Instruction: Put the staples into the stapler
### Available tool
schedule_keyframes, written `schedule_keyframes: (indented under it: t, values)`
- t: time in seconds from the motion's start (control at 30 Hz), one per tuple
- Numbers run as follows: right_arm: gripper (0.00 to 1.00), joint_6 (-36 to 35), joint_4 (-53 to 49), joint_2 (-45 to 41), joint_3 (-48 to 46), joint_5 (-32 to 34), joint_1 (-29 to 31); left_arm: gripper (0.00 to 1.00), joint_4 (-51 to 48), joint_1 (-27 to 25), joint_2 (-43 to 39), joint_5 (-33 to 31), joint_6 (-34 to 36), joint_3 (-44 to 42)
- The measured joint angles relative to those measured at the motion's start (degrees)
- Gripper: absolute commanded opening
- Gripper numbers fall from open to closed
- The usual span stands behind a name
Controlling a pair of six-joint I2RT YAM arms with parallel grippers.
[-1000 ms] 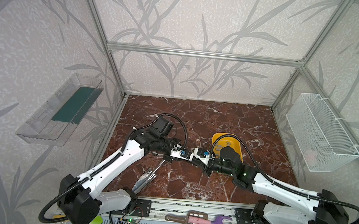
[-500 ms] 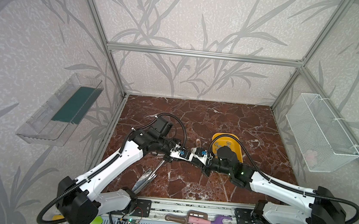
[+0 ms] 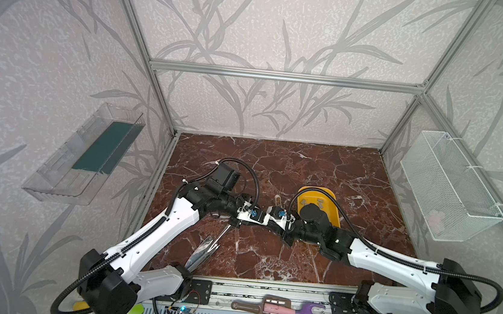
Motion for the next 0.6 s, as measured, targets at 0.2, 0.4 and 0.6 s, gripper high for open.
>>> schedule_keyframes:
  t: [0.2,0.4,0.6]
  values:
    - [0.33,-0.5,-1.2,0.2,0.7,1.4,0.1,0.0,0.0,1.8,-0.5,2.2,0.0,0.0]
    - [0.19,-1.5,-1.7,0.2,0.7,2.0,0.5,0.0,-0.1,2.6,-1.2,3.4,0.1,-0.1]
    - [0.1,-1.7,-0.6,0.0,0.4,2.4,0.6,0.0,0.0,5.7,-1.5,6.6,-0.2,-0.4]
